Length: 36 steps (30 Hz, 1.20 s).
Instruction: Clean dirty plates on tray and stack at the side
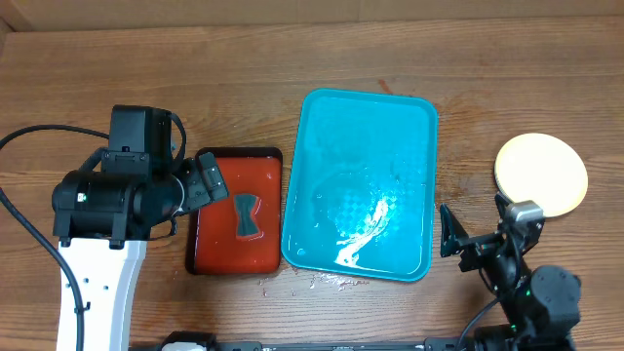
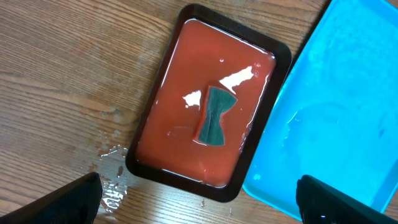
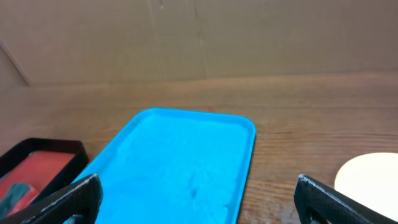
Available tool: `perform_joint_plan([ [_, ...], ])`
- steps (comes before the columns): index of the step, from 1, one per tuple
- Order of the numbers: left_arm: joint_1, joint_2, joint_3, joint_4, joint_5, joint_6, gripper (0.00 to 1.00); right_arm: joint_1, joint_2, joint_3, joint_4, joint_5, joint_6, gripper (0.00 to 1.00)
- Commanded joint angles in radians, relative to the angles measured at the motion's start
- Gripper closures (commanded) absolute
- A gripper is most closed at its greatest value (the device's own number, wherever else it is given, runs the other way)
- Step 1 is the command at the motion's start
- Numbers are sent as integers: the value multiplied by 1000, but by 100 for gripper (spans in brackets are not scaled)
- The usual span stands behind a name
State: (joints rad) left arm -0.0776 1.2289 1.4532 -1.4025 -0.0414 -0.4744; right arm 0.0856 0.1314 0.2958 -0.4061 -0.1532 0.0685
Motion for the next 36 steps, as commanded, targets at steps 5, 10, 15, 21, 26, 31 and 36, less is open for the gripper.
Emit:
perform_joint_plan([
  [5, 6, 6, 15, 0, -14, 3, 0, -5, -130, -193, 171, -6, 45, 0],
  [10, 6, 6, 15, 0, -14, 3, 0, -2, -129, -283, 337, -9, 55, 0],
  [15, 6, 6, 15, 0, -14, 3, 0, -2, -129, -288, 350, 3, 59, 0],
  [21, 6, 6, 15, 0, -14, 3, 0, -2, -129, -288, 341, 3, 59, 0],
  [26, 6, 6, 15, 0, -14, 3, 0, -2, -129, -288, 341, 3, 59, 0],
  [31, 6, 6, 15, 0, -14, 3, 0, -2, -129, -288, 341, 3, 59, 0],
  [36, 6, 6, 15, 0, -14, 3, 0, -2, -129, -288, 341, 3, 59, 0],
])
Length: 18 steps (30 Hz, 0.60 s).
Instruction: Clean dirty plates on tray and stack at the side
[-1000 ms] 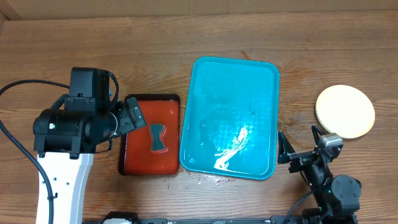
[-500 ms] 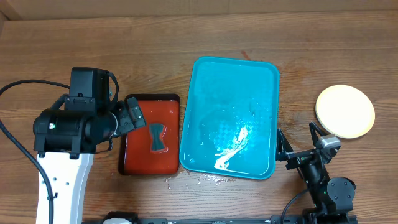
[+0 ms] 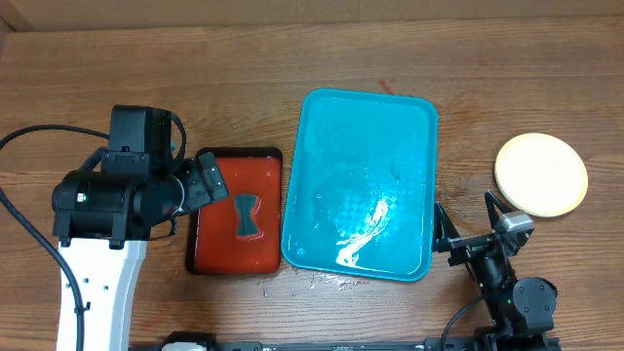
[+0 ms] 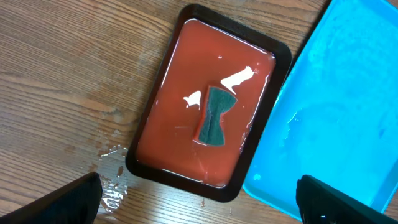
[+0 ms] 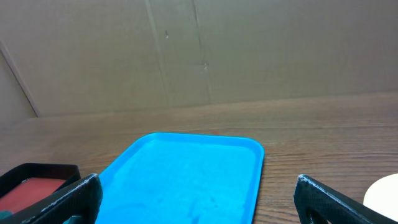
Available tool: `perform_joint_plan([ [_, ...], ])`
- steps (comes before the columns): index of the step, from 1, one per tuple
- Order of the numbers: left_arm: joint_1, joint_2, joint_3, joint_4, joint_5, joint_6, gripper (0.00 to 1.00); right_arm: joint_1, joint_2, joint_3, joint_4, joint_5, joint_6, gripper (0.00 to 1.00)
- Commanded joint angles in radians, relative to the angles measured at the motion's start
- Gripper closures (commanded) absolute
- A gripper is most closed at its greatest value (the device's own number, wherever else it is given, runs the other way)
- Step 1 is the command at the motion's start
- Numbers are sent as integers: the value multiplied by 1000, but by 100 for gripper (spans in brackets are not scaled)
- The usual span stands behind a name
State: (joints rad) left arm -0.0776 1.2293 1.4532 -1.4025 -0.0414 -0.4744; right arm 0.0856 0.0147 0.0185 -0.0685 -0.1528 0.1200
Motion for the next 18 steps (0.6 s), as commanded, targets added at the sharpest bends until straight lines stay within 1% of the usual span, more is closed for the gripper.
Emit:
perform_joint_plan([
  [1, 6, 6, 15, 0, -14, 3, 0, -2, -12, -11, 4, 2, 7, 0],
  [9, 6, -8, 12, -1, -22, 5, 0, -2, -12, -11, 4, 2, 7, 0],
  [10, 6, -25, 8, 0, -49, 7, 0, -2, -12, -11, 4, 2, 7, 0],
  [12, 6, -74, -6, 30, -168, 10, 0, -2, -12, -11, 4, 2, 7, 0],
  [13, 6, -107, -26, 80, -191, 3, 0, -2, -12, -11, 4, 2, 7, 0],
  [14, 6, -149, -59, 164, -188, 6, 0, -2, -12, -11, 4, 2, 7, 0],
  [16, 6, -232, -138, 318, -128, 51, 0, -2, -12, -11, 4, 2, 7, 0],
  [18, 6, -332, -252, 491, -35, 128, 0, -2, -12, -11, 4, 2, 7, 0],
])
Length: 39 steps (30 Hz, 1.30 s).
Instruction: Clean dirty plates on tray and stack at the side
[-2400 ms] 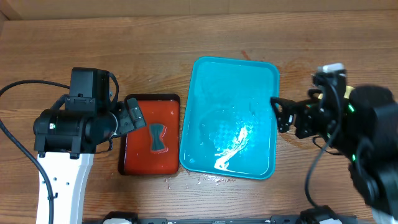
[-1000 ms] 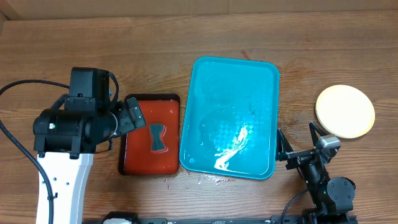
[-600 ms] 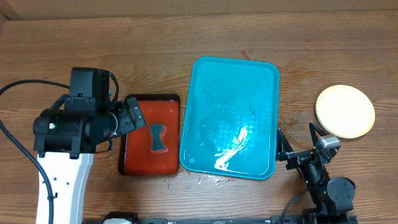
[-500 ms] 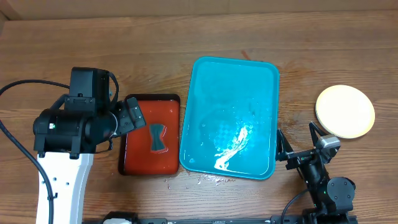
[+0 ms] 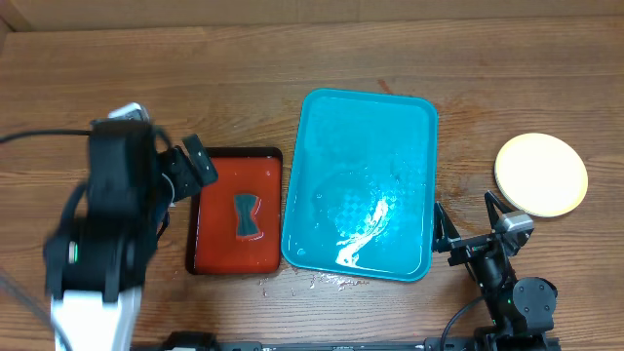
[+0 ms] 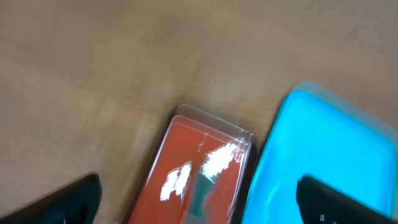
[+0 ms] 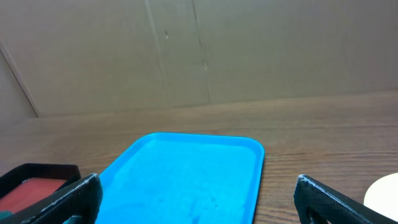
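A cream round plate (image 5: 541,175) lies on the table at the right, beside the wet blue tray (image 5: 421,127); only its edge (image 7: 387,194) shows in the right wrist view. The blue tray holds water and no plate. My right gripper (image 5: 466,222) is open and empty, near the table's front edge between tray and plate. My left gripper (image 5: 181,168) is open and empty at the left edge of the red tray (image 5: 210,249). The left wrist view is blurred; it shows the red tray (image 6: 168,199) and the blue tray (image 6: 323,155).
A dark green sponge (image 5: 245,215) lies in the water of the red tray. Water drops (image 5: 322,281) are spilled on the wood in front of both trays. A cardboard wall (image 7: 199,50) stands behind the table.
My left arm has moved: its body is shifted left and blurred, and its wrist view now looks farther across the table, with the red tray low in the frame. The right arm is still.
At first my right gripper was open near the plate and my left gripper open over the red tray. Then the right gripper stood nearer the front edge, looking higher, with the left unchanged. Now the left arm has shifted. Plate and sponge stayed put.
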Available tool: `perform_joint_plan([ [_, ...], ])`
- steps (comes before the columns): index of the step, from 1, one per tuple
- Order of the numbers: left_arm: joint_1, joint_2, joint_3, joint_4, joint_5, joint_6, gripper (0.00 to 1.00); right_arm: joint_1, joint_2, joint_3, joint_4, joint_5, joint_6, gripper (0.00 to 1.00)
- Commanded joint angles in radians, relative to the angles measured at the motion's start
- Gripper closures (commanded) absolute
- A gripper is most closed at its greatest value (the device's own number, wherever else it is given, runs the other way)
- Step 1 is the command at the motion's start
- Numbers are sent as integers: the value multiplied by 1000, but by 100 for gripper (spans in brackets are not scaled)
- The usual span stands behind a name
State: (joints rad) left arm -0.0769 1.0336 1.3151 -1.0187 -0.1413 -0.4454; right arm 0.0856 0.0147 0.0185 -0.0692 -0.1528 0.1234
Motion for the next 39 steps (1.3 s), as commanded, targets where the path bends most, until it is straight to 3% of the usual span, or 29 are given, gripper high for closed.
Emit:
perform_joint_plan([
  [1, 5, -186, -174, 187, 95, 137, 0, -2, -12, -11, 5, 2, 4, 0],
  [6, 5, -417, -461, 462, 204, 317, 0, -2, -12, -11, 5, 2, 4, 0],
  [14, 8, -753, -806, 655, 212, 431, 0, -2, -12, -11, 5, 2, 4, 0],
  [21, 42, -1008, -1043, 748, 212, 415, 0, -2, -12, -11, 5, 2, 4, 0],
  [28, 57, -1031, -1154, 829, 209, 378, 0, -2, -12, -11, 5, 2, 4, 0],
  [33, 57, -1031, -1308, 989, 213, 344, 0, -2, -12, -11, 5, 2, 4, 0],
  [39, 57, -1031, -1310, 948, 213, 336, 0, -2, -12, -11, 5, 2, 4, 0],
])
